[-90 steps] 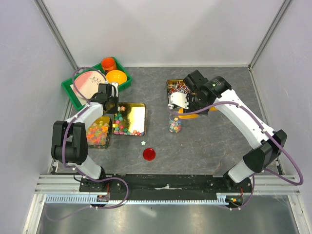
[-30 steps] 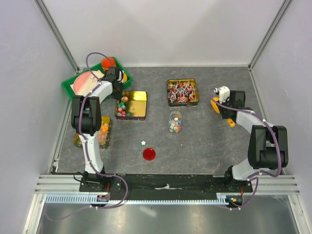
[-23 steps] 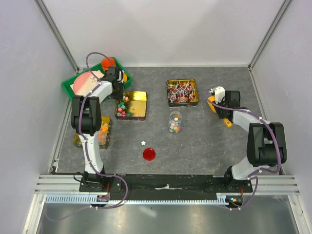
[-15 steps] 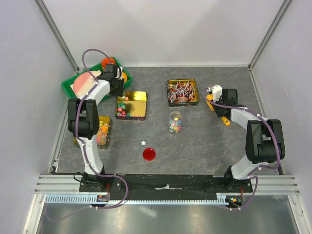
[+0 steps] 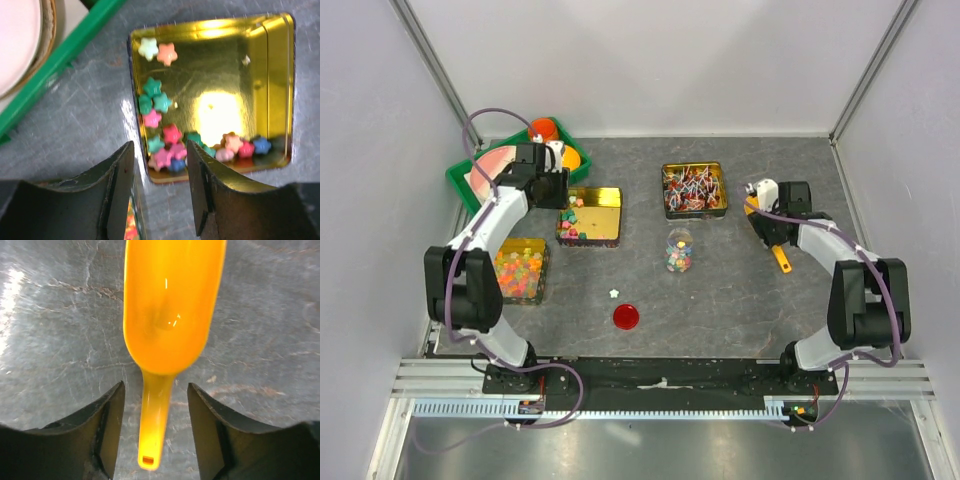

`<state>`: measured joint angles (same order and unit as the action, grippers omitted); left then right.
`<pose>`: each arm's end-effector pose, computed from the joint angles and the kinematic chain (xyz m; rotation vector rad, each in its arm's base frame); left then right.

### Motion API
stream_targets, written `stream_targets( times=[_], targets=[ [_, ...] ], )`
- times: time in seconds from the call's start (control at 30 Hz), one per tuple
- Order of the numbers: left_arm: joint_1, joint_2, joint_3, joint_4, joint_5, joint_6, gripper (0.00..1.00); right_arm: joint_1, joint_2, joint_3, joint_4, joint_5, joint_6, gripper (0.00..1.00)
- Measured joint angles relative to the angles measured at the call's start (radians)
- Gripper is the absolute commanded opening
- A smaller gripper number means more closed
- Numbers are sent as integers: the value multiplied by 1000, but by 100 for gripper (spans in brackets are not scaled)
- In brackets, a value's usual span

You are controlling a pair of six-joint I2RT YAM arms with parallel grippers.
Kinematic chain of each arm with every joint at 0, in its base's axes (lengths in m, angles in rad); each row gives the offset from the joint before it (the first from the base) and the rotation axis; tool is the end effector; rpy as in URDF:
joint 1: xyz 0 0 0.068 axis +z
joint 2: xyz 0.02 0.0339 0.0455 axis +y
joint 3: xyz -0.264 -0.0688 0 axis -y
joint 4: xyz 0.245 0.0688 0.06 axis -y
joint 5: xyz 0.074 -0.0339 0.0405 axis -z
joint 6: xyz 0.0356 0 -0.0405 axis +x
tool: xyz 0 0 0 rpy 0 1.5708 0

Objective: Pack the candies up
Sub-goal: Place the storage box at the center of the board, then pick up the bottle lid at the center of the board.

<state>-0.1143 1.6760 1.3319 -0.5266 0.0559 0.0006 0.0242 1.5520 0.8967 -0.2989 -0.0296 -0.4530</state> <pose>0.3665 -0.0441 0.2661 0.1652 2.4377 -0.1189 0.3091 0.0085 0.1863 -0.6095 2.4552 -0.1348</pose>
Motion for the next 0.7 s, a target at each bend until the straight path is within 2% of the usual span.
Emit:
stream_targets(
  times=[0.2, 0.27, 0.33, 0.37, 0.53, 0.7],
  targets=[
    [0, -193, -124, -14, 13, 19, 68, 26, -163, 67, -105, -19, -13, 68],
    [0, -259, -150, -18, 18, 27, 75, 73, -235, 99, -143, -23, -23, 68],
    [0, -317, -169, -17, 25, 35, 75, 154, -313, 119, -177, -38, -38, 67],
    [0, -346, -182, -18, 25, 40, 83, 210, -360, 126, -201, -60, -46, 67],
    [1, -419, -244, -22, 26, 62, 85, 386, -480, 156, -304, -198, -76, 66],
    [2, -442, -285, -28, 27, 68, 85, 609, -458, 183, -367, -248, -97, 66]
  ],
)
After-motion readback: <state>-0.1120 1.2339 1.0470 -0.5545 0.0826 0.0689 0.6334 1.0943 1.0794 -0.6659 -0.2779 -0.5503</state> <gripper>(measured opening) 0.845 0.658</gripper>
